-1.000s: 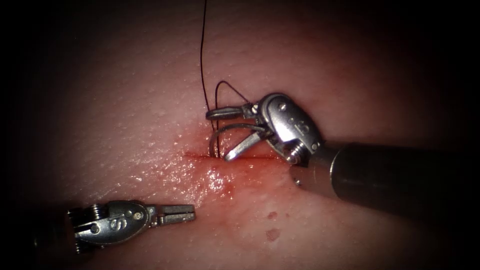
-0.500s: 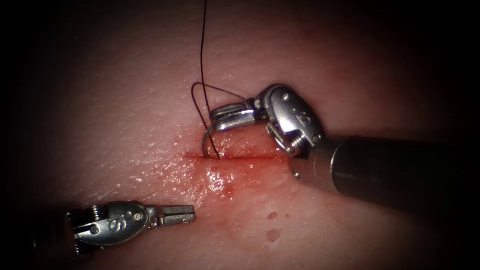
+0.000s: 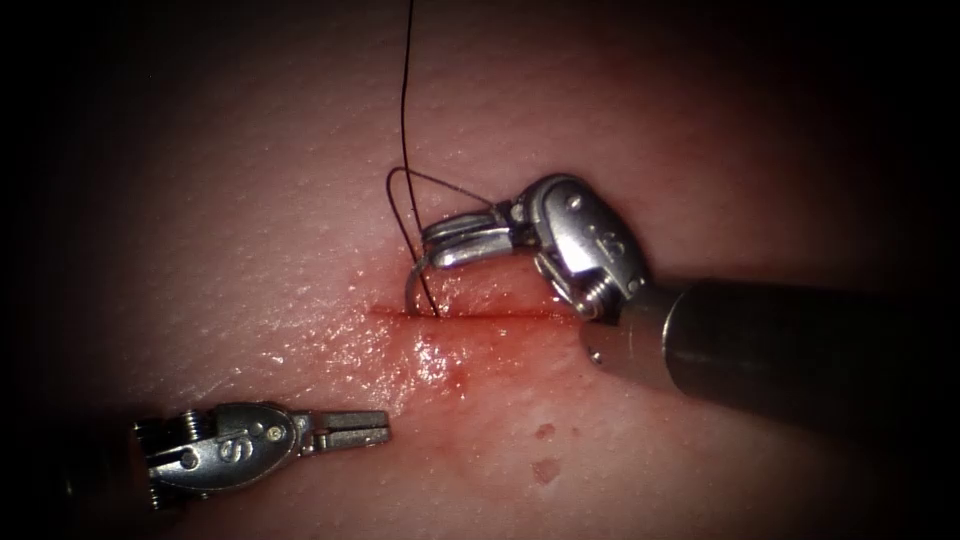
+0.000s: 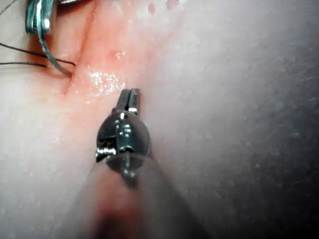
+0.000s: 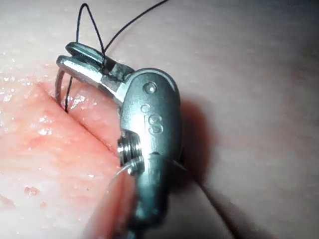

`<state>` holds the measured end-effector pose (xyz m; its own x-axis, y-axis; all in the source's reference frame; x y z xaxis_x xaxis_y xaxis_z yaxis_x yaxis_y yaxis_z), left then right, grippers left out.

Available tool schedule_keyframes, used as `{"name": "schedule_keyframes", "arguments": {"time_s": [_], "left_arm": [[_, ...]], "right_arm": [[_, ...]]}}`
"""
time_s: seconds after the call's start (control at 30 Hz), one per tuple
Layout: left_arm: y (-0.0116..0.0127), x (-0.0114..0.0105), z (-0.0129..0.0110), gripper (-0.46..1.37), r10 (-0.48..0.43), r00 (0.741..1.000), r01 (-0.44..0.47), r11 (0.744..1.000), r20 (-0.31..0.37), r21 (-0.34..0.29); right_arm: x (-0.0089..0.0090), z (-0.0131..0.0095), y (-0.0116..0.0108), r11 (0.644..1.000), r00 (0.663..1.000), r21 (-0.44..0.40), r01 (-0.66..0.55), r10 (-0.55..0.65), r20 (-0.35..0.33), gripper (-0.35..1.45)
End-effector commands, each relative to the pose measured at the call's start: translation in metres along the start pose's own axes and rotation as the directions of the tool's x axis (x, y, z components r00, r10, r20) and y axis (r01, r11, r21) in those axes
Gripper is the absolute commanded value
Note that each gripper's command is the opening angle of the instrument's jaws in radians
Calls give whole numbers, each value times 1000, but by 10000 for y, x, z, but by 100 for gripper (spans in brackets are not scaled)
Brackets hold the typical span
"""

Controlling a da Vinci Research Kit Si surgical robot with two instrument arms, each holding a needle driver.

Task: Wound Closure
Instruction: Throw the needle through the tissue below the wound using the right tool

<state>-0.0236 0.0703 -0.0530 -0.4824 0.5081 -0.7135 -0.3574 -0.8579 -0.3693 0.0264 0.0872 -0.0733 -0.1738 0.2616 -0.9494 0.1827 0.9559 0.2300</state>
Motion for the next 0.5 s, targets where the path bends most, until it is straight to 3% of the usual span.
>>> {"name": "schedule_keyframes", "arguments": {"time_s": [0.03,0.1,0.17,0.23,0.37,0.5], "left_arm": [[-1,1,-1,-35,-3,1000,3,1000,-6,-3],[-3,4,0,-35,-7,1000,7,1000,-7,8],[-3,5,1,-35,-9,1000,9,1000,-8,12],[-2,7,3,-35,-11,1000,11,1000,-7,17],[-2,7,4,-35,-11,1000,11,1000,-7,19],[-2,7,4,-35,-11,1000,11,1000,-7,19]], "right_arm": [[4,-6,2,999,999,-37,2,-1,32,-35],[16,-4,-3,990,993,-138,38,-22,115,-35],[24,-3,-6,983,983,-173,66,-35,178,-35],[37,2,-10,967,956,-237,93,-21,291,-35],[52,11,-18,949,902,-301,94,47,428,-35],[61,21,-27,936,851,-342,88,108,514,-35]]}}
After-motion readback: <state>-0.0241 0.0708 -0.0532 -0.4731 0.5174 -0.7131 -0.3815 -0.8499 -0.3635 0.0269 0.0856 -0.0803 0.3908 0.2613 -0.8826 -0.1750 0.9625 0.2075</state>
